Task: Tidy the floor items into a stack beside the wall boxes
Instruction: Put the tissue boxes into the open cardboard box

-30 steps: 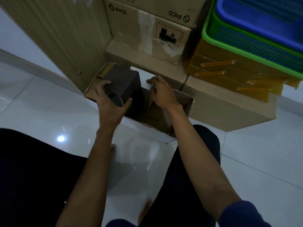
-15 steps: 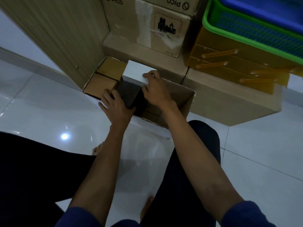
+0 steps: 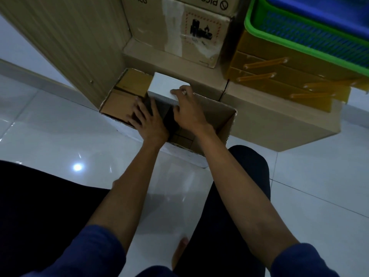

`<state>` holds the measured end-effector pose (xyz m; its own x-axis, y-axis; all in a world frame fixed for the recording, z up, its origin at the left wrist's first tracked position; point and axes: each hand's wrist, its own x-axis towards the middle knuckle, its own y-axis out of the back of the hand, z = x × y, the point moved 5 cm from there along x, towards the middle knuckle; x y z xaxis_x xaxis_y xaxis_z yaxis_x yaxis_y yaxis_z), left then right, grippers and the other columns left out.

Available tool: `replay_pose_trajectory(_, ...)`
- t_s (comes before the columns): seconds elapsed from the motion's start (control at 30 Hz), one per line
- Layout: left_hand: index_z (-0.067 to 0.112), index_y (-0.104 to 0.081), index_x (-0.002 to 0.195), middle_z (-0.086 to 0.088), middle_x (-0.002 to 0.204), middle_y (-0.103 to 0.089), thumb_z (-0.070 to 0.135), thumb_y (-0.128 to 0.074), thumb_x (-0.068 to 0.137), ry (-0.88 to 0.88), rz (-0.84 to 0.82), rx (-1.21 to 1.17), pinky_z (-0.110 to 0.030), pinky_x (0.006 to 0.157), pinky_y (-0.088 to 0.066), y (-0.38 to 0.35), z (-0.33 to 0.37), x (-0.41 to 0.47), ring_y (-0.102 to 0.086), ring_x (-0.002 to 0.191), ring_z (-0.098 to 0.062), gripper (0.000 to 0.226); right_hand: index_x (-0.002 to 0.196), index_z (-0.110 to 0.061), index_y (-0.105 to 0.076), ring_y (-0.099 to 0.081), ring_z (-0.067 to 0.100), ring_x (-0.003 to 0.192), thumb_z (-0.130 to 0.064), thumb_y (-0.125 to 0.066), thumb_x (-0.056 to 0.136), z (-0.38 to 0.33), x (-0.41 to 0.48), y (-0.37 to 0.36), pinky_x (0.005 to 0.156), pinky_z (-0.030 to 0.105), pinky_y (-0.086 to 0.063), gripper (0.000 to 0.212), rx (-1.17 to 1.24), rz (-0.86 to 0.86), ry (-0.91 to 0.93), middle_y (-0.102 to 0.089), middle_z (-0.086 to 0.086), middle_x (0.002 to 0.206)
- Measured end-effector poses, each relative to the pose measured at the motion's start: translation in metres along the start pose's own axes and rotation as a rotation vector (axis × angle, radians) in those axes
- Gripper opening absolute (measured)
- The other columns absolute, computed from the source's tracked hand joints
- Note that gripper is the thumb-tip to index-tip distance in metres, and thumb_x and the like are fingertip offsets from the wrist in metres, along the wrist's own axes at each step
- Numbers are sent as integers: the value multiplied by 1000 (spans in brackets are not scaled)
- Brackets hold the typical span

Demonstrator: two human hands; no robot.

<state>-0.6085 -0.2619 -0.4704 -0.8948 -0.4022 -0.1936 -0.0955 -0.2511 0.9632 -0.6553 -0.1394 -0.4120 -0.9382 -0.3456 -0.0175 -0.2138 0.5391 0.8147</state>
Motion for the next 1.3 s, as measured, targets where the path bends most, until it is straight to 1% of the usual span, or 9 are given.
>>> replay_pose_trajectory(0.17,19,7,161,-25,164,12,38,-69,89,61,60,-109,-67,117,9,-16,-5,-18,12,152,-44,106,143,-14,-48,-43,26,133,-14,-59,96,0,0,0,111,35,-43,48,19,14,-2,-30,9,152)
replay_pose_trajectory(0.3,19,7,161,-27,164,13,49,-64,92,85,54,-92,-68,116,9,-15,3,-6,13,151,-45,103,144,-16,-47,-41,24,136,-16,-57,97,1,1,-3,112,35,-43,48,40,13,-21,-28,7,154)
replay_pose_trajectory(0.47,23,12,160,-27,162,19,50,-68,88,63,10,-65,-66,116,9,-11,5,8,18,151,-42,110,154,-18,-34,-29,28,148,-15,-53,101,1,-9,-6,115,35,-36,56,30,-59,-21,-13,7,166)
replay_pose_trajectory(0.57,25,12,160,-24,163,21,44,-74,85,39,-10,-47,-65,117,9,-9,2,4,19,151,-40,115,154,-19,-36,-27,29,149,-12,-51,101,4,-13,-1,116,36,-35,55,52,-95,-5,-12,7,167)
replay_pose_trajectory(0.8,26,7,160,-23,164,18,48,-77,81,26,-70,-60,-68,116,6,2,-2,2,16,152,-40,118,154,-20,-33,-18,33,152,-13,-52,101,5,-17,6,120,47,-33,57,61,-126,-36,-5,8,168)
replay_pose_trajectory(1.03,27,7,160,-24,164,13,56,-74,79,86,-49,-241,-70,115,7,19,5,-3,14,151,-44,118,153,-18,-35,-25,35,149,-12,-52,101,11,-21,18,118,47,-36,56,82,-87,-77,-7,11,167)
replay_pose_trajectory(1.13,30,2,160,-23,165,5,54,-70,80,17,21,-360,-70,115,6,30,18,-6,10,152,-43,110,154,-17,-34,-26,34,149,-12,-54,100,16,-23,17,117,49,-37,58,88,-87,-97,-10,9,166)
replay_pose_trajectory(1.2,31,-10,159,-18,165,-8,51,-68,79,-83,95,-391,-68,115,5,43,29,-13,2,153,-40,100,154,-19,-34,-30,32,147,-14,-56,99,21,-31,26,118,49,-36,60,99,-71,-117,-13,8,165)
replay_pose_trajectory(1.3,28,-31,152,-11,158,-29,44,-67,80,-176,88,-372,-68,118,-5,83,37,-31,-16,150,-36,82,152,-21,-37,-40,33,141,-14,-58,95,27,-63,70,115,44,-39,62,92,14,-181,-22,10,163)
